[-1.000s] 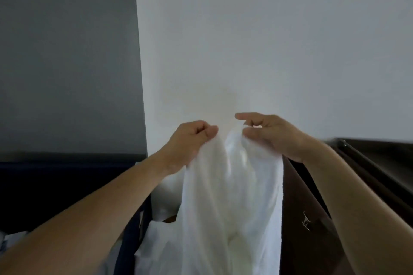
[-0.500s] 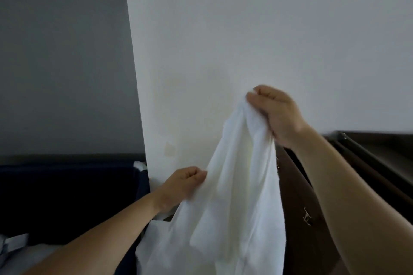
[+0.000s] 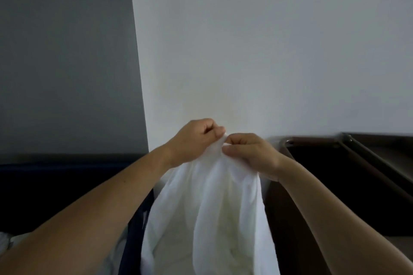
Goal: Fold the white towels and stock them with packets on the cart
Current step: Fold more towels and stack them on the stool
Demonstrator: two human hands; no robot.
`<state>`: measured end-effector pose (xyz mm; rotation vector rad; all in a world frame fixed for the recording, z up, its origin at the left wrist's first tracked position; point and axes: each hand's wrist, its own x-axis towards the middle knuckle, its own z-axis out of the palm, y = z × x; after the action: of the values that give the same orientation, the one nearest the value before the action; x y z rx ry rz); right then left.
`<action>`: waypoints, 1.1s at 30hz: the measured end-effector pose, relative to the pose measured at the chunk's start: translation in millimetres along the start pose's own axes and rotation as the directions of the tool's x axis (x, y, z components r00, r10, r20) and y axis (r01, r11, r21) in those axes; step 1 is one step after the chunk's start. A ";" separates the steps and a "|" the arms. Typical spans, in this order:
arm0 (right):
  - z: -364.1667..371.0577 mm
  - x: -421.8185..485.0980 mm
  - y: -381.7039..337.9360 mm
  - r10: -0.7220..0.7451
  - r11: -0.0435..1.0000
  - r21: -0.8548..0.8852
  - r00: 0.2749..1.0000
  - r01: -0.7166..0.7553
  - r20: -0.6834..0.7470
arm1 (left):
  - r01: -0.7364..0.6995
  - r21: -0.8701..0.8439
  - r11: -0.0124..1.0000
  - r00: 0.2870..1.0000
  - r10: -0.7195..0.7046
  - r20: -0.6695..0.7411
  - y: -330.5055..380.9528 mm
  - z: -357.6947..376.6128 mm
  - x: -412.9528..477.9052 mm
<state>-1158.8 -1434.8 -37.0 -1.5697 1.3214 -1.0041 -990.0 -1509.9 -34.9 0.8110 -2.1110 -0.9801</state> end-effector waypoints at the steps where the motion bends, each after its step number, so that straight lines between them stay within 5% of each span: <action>1: -1.2 1.4 -0.4 -0.015 1.000 -0.020 0.998 0.014 -0.055 | 0.042 -0.045 0.998 0.999 -0.042 0.006 -10.1 3.8 -5.3; 8: -32.3 5.8 -35.0 -0.227 0.952 0.115 0.904 0.285 -0.363 | 0.254 -0.257 0.933 0.967 -0.244 0.070 -77.7 12.7 -48.5; 11: -51.6 1.6 -33.3 -0.198 0.975 0.018 0.900 0.222 -0.388 | 0.250 -0.370 0.895 0.962 -0.274 -0.013 -83.3 1.4 -52.6; 16: -40.4 1.7 -8.0 -0.176 0.962 -0.243 0.961 0.121 -0.215 | 0.156 -0.339 0.928 0.982 -0.184 -0.052 -39.5 -12.1 -27.1; 20: -3.9 -0.1 20.9 -0.056 0.996 -0.070 0.998 0.059 0.041 | 0.070 -0.243 0.968 0.996 -0.052 0.079 -7.3 -4.9 -11.8; 25: 4.8 -8.0 32.9 0.006 1.000 0.017 1.000 -0.006 0.009 | 0.174 -0.177 0.969 0.967 -0.135 0.215 -30.9 0.2 -23.3; 30: 7.2 -8.7 33.2 -0.021 0.997 -0.075 1.000 0.020 -0.010 | 0.174 -0.178 0.968 0.983 -0.161 0.086 -45.1 9.7 -35.3; 33: 13.0 -9.4 39.5 0.049 0.997 0.052 0.994 -0.054 0.098 | 0.110 -0.239 0.965 0.993 -0.117 -0.014 -38.5 8.4 -33.2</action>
<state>-1160.6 -1428.1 -79.1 -1.5161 1.2519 -0.9142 -967.3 -1501.8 -80.4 0.8244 -1.8936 -1.2479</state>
